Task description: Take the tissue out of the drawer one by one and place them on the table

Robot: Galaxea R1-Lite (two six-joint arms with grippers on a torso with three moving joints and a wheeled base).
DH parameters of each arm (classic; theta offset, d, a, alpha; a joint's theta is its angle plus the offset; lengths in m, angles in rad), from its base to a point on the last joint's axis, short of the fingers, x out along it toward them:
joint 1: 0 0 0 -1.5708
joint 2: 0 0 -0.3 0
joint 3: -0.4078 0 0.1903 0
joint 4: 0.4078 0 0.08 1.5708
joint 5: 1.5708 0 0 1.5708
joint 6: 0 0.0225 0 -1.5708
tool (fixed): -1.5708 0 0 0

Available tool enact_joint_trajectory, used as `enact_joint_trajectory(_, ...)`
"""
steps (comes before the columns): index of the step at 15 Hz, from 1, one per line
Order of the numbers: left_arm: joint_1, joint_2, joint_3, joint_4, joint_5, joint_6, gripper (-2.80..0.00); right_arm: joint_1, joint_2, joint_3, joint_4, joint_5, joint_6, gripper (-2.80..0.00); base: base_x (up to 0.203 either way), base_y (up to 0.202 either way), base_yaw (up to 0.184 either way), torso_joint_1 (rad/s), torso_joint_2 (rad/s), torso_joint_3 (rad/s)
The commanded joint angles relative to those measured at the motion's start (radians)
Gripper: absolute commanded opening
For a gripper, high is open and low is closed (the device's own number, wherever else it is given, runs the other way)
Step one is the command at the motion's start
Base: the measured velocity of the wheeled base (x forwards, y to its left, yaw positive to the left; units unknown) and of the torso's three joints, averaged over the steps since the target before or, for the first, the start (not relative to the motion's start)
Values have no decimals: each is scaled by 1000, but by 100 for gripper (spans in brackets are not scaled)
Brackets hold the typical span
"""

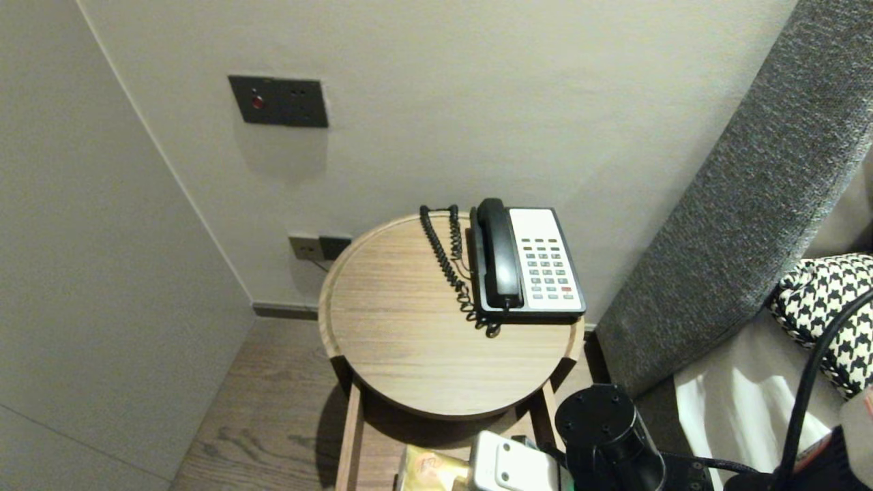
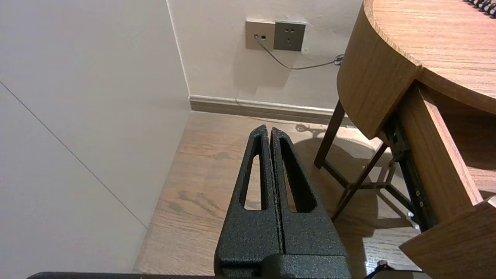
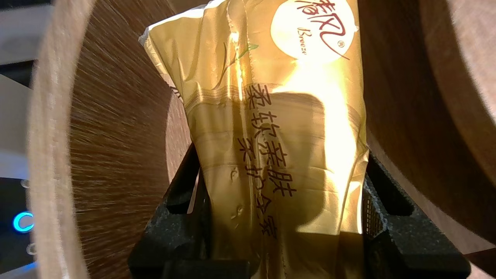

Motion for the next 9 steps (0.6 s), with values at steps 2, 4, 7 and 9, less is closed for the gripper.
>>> enact_joint_trajectory(2,0,-2,0,0,1,-1,-280,1,-67,-3,-4,1,3,-280,0,0,0,0,0,0)
enact_joint_trajectory(4,0,-2,0,0,1,-1,-280,0,-114,-11,4,-3,4,-280,0,0,0,0,0,0)
enact_joint_trajectory(7,0,-2,0,-1,1,-1,-280,-16,-170,-19,8,-7,4,-280,0,0,0,0,0,0)
enact_joint_trajectory(9,0,-2,0,0,1,-1,-280,-28,-202,-31,30,-7,4,-280,0,0,0,0,0,0)
